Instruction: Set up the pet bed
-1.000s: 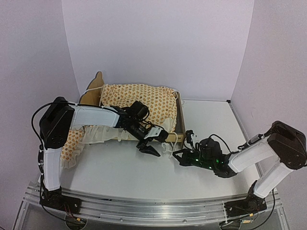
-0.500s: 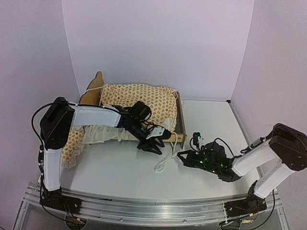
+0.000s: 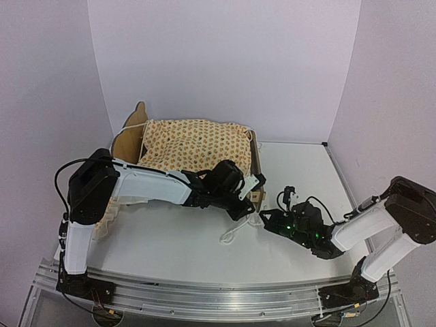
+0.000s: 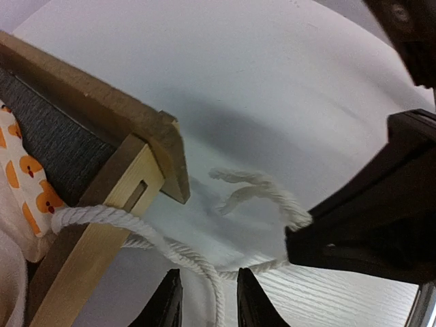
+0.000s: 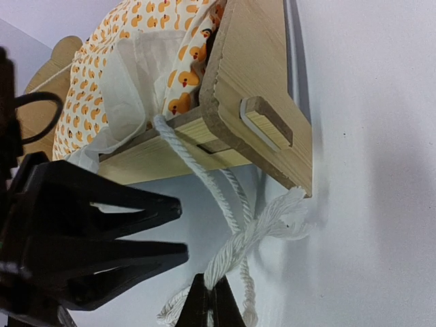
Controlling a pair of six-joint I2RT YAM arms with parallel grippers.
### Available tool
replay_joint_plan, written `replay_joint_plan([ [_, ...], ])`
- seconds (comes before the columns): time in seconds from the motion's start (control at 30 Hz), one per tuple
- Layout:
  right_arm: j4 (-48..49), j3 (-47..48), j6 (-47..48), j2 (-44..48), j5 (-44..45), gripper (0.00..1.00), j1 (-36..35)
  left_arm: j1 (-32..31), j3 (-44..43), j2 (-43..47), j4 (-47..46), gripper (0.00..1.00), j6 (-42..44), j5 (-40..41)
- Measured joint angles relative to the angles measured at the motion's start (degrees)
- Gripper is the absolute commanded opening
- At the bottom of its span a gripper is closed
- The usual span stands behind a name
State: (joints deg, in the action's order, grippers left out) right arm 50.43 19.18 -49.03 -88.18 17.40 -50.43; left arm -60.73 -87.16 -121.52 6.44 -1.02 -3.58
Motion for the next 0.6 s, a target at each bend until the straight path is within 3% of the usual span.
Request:
replay_joint_plan([
  [0.17,0.0,0.1,1.1,0.0,-0.9,0.00,0.0,-0.1,-2.2,-3.6,1.6,0.39,-8.0,7.6],
  [0.43,0.0,0.1,4.1,0.0,-3.5,0.00,0.0,-0.9,-5.0,-7.9,1.5,0.33,-12.6,11.3],
  [0.53,0.1,0.1,4.8,0.0,-4.6,0.00,0.0,-1.3,-5.1,-8.4,0.9,0.25,-12.9,11.3],
  [0.6,0.1,0.2,5.1,-0.1,-5.3,0.00,0.0,-1.5,-5.1,-8.4,0.6,0.12,-12.9,11.5],
])
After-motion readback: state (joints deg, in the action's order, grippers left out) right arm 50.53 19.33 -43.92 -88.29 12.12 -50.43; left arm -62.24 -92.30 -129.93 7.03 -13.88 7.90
